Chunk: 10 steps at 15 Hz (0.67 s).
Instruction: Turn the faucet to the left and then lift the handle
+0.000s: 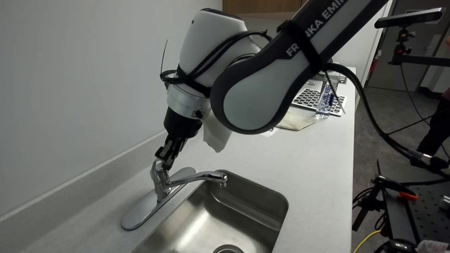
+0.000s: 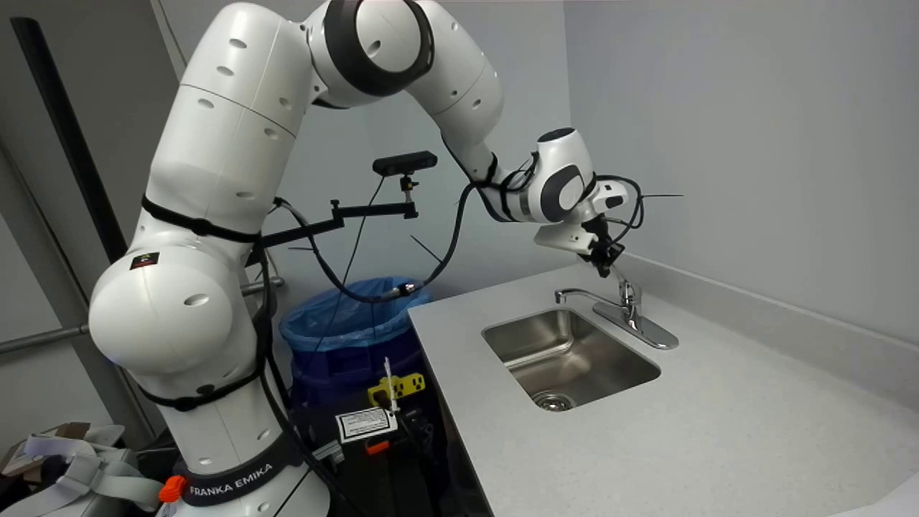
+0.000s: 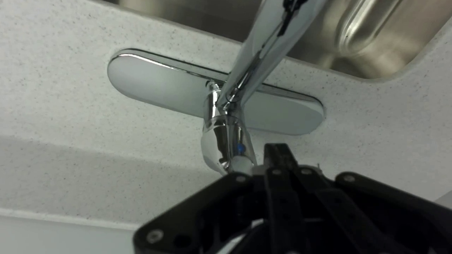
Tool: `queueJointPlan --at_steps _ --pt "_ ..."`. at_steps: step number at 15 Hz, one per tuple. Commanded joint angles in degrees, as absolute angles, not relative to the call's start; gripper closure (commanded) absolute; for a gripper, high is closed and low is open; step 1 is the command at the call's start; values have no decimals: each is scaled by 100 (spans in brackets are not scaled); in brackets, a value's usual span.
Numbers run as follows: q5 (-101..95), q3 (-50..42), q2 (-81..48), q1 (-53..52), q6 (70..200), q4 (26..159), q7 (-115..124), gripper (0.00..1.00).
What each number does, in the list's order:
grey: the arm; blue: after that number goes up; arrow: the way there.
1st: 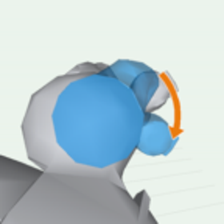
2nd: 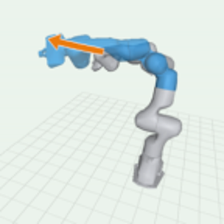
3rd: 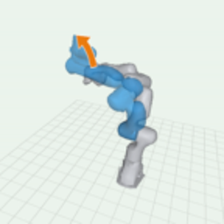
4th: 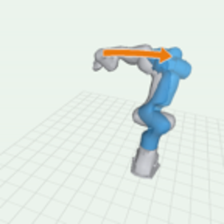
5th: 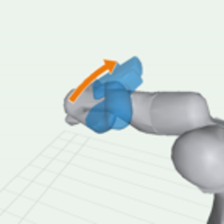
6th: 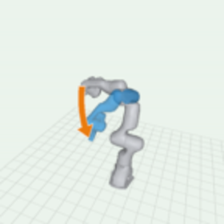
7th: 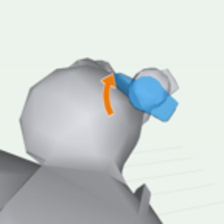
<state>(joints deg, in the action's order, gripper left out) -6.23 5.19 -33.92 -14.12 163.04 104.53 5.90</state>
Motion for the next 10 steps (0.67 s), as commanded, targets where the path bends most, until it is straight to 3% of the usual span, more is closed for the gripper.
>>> queueJointPlan --at_steps 1,10 --pt "-539 429 -3510 -1514 16646 10316 703 100" --pt "-347 526 -3438 -1257 17064 10363 541 100"
